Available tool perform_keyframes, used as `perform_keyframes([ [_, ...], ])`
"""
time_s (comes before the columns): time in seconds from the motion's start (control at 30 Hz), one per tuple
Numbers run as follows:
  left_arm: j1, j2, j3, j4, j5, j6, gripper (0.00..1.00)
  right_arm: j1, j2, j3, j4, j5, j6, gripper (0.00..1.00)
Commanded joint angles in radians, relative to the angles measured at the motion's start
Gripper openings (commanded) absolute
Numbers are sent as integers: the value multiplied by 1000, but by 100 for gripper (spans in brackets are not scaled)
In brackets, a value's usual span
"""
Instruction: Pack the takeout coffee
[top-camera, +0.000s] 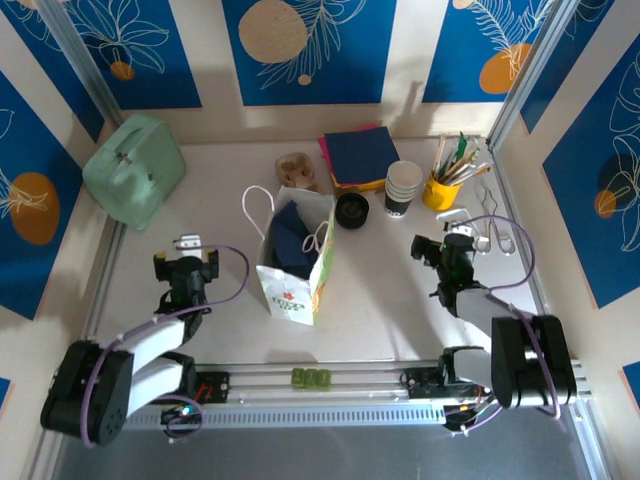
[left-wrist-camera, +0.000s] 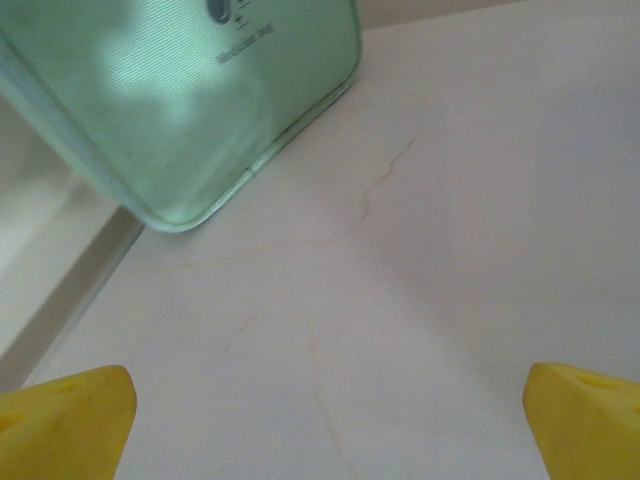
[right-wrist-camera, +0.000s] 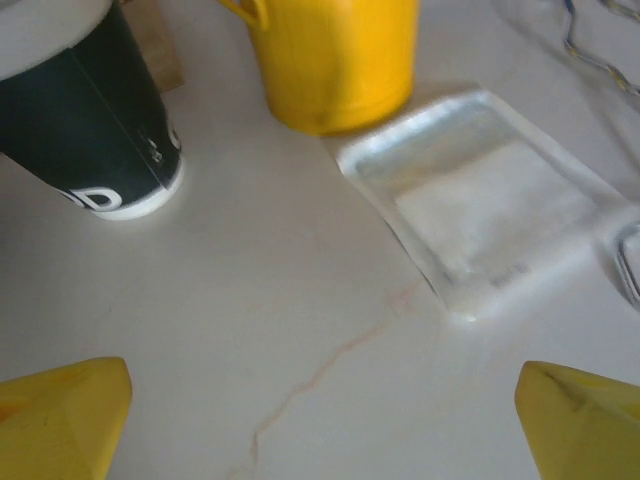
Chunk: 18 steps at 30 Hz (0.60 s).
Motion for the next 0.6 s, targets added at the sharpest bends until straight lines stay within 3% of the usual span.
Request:
perform_keyframes([
  [0.0, 16, 120, 20, 290, 97, 66, 99, 4, 76, 15, 301, -12, -82, 99],
  [0.1, 27, 238, 48, 426, 134, 87, 99, -5, 188, 48, 357, -90, -89, 99],
  [0.17, 55, 271, 76, 379, 239, 49, 99, -2, 237, 58, 381, -143, -115, 99],
  [0.23, 73, 392, 69, 519, 261, 32, 99, 3, 298, 49, 472, -133, -118, 99],
  [0.3, 85, 499, 66, 655, 290, 47, 99, -4, 270, 84, 351, -155, -112, 99],
  [0.37, 103, 420, 107, 443, 315, 8, 99, -10, 281, 90, 359, -161, -111, 99],
  [0.43, 108, 459, 161, 417, 293, 10, 99, -11, 281, 89, 364, -164, -112, 99],
  [0.47, 109, 440, 196, 315, 299, -1, 99, -10, 278, 92, 350, -162, -110, 99],
  [0.57, 115, 445, 188, 331, 311, 3, 99, -10, 278, 92, 352, -164, -111, 99],
])
